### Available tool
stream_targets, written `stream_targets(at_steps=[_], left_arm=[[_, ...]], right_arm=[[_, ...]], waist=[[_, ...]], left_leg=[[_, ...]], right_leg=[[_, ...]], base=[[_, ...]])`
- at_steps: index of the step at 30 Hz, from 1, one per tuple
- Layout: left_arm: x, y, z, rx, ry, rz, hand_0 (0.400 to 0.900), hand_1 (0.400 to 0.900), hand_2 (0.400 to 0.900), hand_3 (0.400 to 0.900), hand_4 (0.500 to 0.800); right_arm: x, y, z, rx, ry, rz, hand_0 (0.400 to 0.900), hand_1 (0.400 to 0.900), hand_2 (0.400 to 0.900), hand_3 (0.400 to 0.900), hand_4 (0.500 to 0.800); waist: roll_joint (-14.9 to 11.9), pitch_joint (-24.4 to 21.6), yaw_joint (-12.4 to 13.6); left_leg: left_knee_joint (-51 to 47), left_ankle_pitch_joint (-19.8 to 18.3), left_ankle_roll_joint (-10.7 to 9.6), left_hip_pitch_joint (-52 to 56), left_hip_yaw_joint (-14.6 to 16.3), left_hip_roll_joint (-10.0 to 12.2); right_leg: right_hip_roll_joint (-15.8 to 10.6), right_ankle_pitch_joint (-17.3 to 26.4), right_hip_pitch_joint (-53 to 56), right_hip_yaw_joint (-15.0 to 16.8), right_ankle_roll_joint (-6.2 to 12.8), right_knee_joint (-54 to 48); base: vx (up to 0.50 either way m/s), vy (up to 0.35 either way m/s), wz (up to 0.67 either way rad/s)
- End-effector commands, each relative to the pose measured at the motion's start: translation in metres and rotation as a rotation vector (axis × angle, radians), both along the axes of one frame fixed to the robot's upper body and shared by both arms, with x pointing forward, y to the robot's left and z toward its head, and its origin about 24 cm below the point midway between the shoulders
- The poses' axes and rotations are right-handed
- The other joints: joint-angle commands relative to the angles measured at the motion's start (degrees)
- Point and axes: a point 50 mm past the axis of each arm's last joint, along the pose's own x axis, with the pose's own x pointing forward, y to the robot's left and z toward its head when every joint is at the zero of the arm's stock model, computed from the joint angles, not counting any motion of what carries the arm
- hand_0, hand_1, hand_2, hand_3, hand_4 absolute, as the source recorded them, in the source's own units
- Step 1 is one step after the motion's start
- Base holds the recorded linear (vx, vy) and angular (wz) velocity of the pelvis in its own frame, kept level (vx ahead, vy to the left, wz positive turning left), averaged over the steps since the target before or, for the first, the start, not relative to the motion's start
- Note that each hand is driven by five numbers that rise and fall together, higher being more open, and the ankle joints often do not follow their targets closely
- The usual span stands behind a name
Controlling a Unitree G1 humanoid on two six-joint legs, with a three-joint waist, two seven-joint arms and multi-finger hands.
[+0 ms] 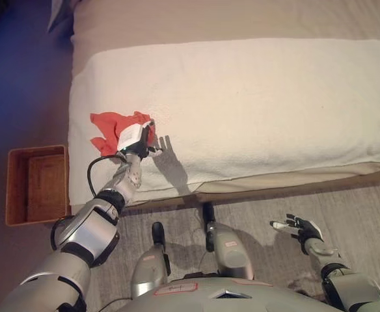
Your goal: Put the clothes on the bed into the basket.
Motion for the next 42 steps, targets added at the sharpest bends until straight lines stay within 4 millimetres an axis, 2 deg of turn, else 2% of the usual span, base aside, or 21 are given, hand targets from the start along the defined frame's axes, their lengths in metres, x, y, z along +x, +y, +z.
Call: stream_targets(at_steps=[1,5,12,14,26,33,38,39,40,41,42], left_arm=[[0.037,0.016,0.07,0.141,-0.271,0.044,0.9,0.9,0.9,0.9,0.8],[0.039,0.025,0.075,0.285,-0.27,0.065,0.9,0.9,0.9,0.9,0.8],[0.041,0.047,0.082,0.431,-0.192,0.166,0.9,0.9,0.9,0.9,0.8],[0.039,0.057,0.083,0.418,-0.163,0.214,0.9,0.9,0.9,0.9,0.8],[0.042,0.087,0.113,0.316,-0.155,0.354,0.9,0.9,0.9,0.9,0.8],[0.042,0.1,0.126,0.315,-0.158,0.391,0.9,0.9,0.9,0.9,0.8],[0.037,0.116,0.133,0.354,-0.141,0.424,0.9,0.9,0.9,0.9,0.8],[0.036,0.12,0.135,0.38,-0.135,0.428,0.873,0.873,0.873,0.873,0.784],[0.036,0.12,0.135,0.38,-0.134,0.428,0.873,0.873,0.873,0.873,0.784],[0.035,0.121,0.134,0.401,-0.12,0.422,0.808,0.808,0.808,0.808,0.745],[0.035,0.121,0.134,0.401,-0.12,0.421,0.4,0.4,0.4,0.4,0.5]], right_arm=[[-0.011,-0.02,0.007,-0.076,0.014,-0.04,0.9,0.9,0.9,0.9,0.8],[-0.012,-0.022,0.007,-0.087,0.032,-0.018,0.9,0.9,0.9,0.9,0.8],[0.013,-0.022,0.017,-0.112,-0.007,0.055,0.9,0.9,0.9,0.9,0.8],[0.021,-0.022,0.02,-0.12,-0.021,0.073,0.9,0.9,0.9,0.9,0.8],[0.076,-0.026,0.055,-0.163,-0.205,0.152,0.9,0.9,0.9,0.9,0.8],[0.094,-0.029,0.072,-0.188,-0.287,0.166,0.9,0.9,0.9,0.9,0.8],[0.105,-0.026,0.083,-0.193,-0.34,0.206,0.9,0.9,0.9,0.9,0.8],[0.107,-0.026,0.085,-0.198,-0.354,0.216,0.9,0.9,0.9,0.9,0.8],[0.107,-0.026,0.085,-0.198,-0.353,0.216,0.9,0.9,0.9,0.9,0.8],[0.11,-0.026,0.089,-0.202,-0.369,0.23,0.9,0.9,0.9,0.9,0.8],[0.11,-0.026,0.089,-0.202,-0.369,0.23,0.9,0.9,0.9,0.9,0.8]], waist=[[-0.59,-1.16,0.76],[-0.04,-1.59,0.34],[0.28,-0.17,-0.72],[0.19,0.25,-0.99],[-0.58,4.74,-2.63],[-0.83,5.62,-3.33],[-1.39,5.02,-4.34],[-1.57,4.88,-4.53],[-1.57,4.77,-4.53],[-1.66,4.63,-4.76],[-1.66,4.58,-4.73]], left_leg=[[2.34,-5.15,-2.22,4.43,1.91,2.15],[0.96,-5.03,-2.48,6.28,2.64,2.33],[-0.41,-3.84,-2.92,5.55,3.72,2.8],[-0.43,-3.6,-3.02,4.83,4.28,3.02],[0.97,-2.12,-3.47,-4.07,4.74,4.09],[3.21,-2.75,-3.45,-8.42,3.98,4.14],[3.0,-2.87,-3.49,-9.99,4.65,3.96],[3.17,-2.95,-3.56,-10.53,4.76,4.07],[3.23,-2.98,-3.56,-10.68,4.77,4.06],[3.35,-3.11,-3.6,-10.82,4.87,4.12],[3.38,-3.13,-3.61,-10.87,4.9,4.12]], right_leg=[[-3.29,7.66,-5.06,1.62,3.83,0.43],[-2.93,7.91,-4.51,1.83,3.95,-0.31],[-1.85,9.43,-6.65,2.26,3.85,-1.38],[-1.31,10.02,-7.95,2.58,3.79,-1.63],[0.07,11.44,-16.92,3.74,3.09,-1.32],[0.17,11.51,-20.89,4.2,2.58,-0.41],[0.52,12.18,-22.86,4.46,2.63,-0.82],[0.61,12.37,-23.39,4.58,2.62,-1.06],[0.61,12.39,-23.52,4.6,2.62,-1.05],[0.72,12.46,-23.74,4.72,2.61,-1.18],[0.73,12.47,-23.79,4.74,2.61,-1.18]], base=[[0.07,-0.013,-0.15],[0.03,-0.014,-0.12],[-0.07,-0.013,-0.15],[-0.08,-0.014,-0.19],[-0.09,-0.016,-0.08],[-0.03,-0.002,-0.01],[-0.02,0.012,-0.12],[-0.01,0.005,-0.11],[-0.01,0.012,-0.12],[0.0,0.012,-0.07],[0.0,0.028,-0.12]])
